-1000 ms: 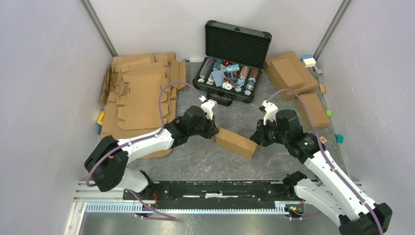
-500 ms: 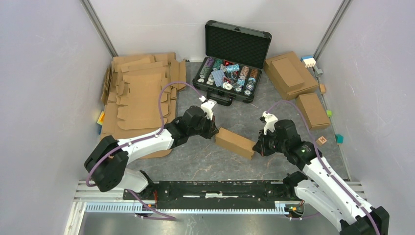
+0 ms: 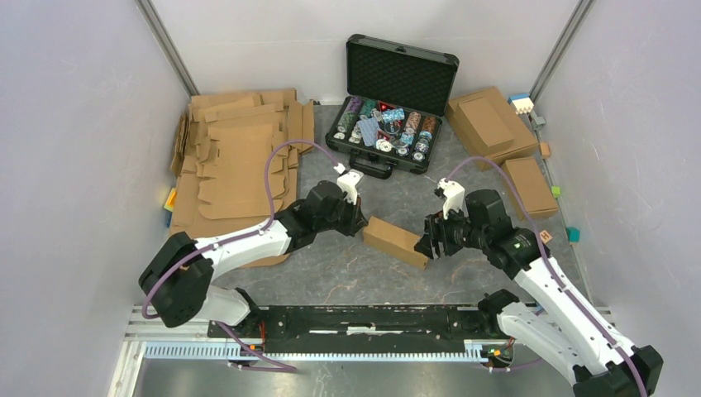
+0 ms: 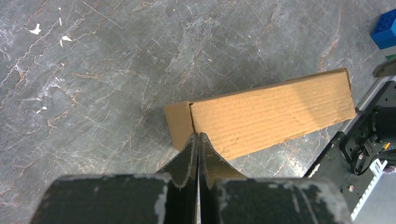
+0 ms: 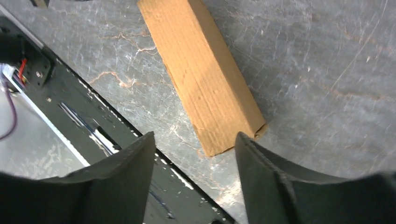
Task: Fold the paper box
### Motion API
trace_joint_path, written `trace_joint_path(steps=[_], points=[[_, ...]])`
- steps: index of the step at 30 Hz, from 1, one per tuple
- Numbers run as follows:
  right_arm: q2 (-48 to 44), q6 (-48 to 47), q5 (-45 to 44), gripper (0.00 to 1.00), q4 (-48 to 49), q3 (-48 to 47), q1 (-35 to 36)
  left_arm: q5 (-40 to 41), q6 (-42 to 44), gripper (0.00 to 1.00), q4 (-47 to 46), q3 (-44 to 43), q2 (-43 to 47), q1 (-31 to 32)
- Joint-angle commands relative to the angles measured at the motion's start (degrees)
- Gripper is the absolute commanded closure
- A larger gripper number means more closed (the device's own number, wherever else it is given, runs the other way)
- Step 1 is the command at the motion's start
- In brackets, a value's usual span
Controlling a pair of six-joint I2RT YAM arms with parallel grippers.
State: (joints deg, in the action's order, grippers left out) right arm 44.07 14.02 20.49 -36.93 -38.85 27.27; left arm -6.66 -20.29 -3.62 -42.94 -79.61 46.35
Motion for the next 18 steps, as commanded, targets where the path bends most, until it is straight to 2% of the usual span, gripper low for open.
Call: trace_joint_path(steps=[1,3,4,12,18], points=[[1.6,-5.5,5.0,0.19,1.7,-4.1,0.3,-0.9,1.2,0.98,1.8,2.2,1.2,0.1],[2.6,-6.2,4.6,0.03,2.8,-5.5,1.1,-1.1,1.1,0.98,1.6,2.3,1.4,0.1],[3.8,-6.5,3.1,0.02,2.8,-6.5,2.0,-1.2,1.1,0.98,1.6,2.3,1.4,0.1],[14.3,-7.1,-13.1,0.02,3.6,-10.7,14.1,-1.0,1.1,0.98,1.8,2.5,1.8,0.1],[20.1,-9.7,-26.9,0.02,0.3,-11.1,18.9,-0.9,1.2,0.98,1.9,2.4,2.0,0.1]])
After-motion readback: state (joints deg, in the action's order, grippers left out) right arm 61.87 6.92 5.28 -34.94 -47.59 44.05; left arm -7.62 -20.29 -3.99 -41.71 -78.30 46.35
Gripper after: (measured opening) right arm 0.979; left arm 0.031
